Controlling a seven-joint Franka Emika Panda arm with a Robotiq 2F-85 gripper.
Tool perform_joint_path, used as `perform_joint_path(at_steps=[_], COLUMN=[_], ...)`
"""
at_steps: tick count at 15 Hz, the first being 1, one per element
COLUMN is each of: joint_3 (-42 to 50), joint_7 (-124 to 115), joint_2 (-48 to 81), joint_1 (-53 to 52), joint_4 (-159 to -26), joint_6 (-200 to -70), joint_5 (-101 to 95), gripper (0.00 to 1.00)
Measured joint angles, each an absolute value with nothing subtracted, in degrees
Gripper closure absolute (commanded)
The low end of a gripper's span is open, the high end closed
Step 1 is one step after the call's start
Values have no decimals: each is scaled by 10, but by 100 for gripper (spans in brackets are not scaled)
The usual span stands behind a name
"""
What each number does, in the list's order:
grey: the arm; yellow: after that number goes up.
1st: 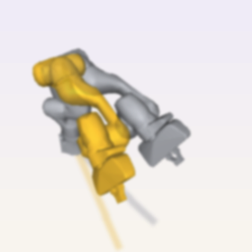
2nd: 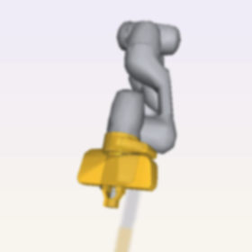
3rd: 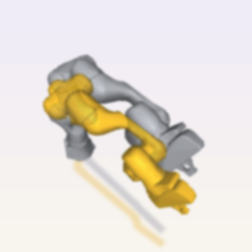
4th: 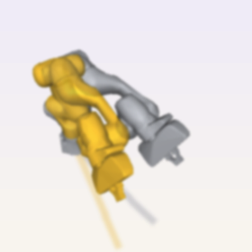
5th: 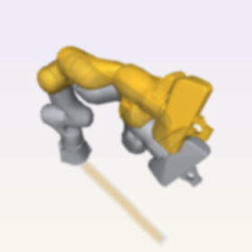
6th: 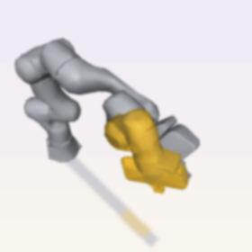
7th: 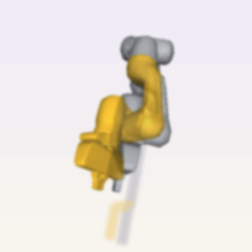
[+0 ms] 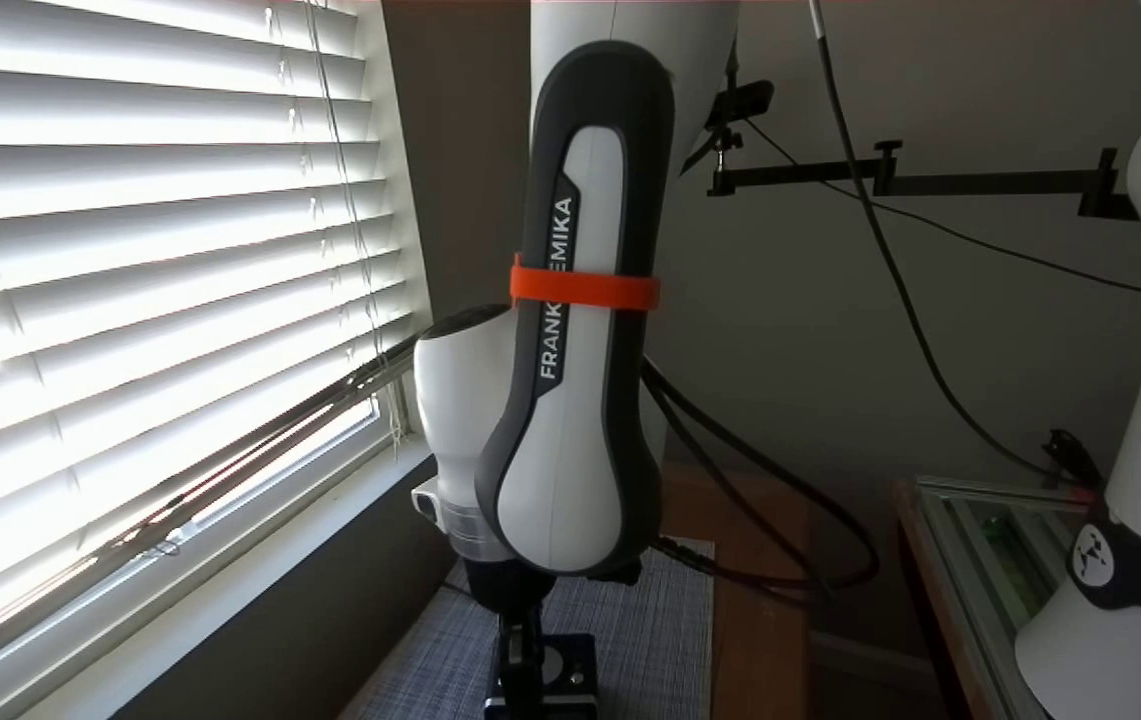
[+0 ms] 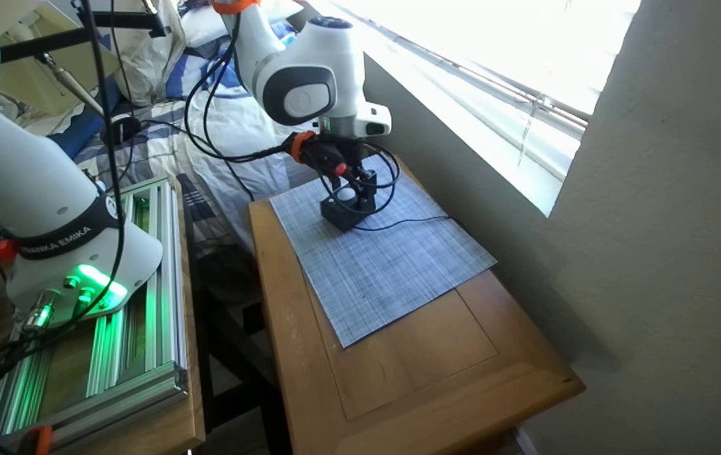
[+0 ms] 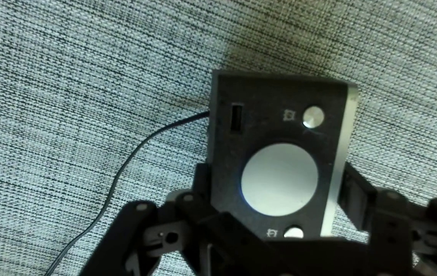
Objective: Move the speaker to the right
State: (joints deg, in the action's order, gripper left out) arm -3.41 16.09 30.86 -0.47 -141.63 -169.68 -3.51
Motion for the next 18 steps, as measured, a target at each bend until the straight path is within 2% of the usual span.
perform_joint_path(at_steps=[7,12,13,18], joint_3=[-41,-96,-106,-131], joint_7=[164,230,250,301], joint_2=[300,236,217,153], joint_1=[1,62,76,114], joint_4=[-1416,-1425,-1426,-1441], joint_6=[-1697,-1654,-1633,-1585], joint_5=[-35,-35,-35,-32], gripper=[44,44,19,19])
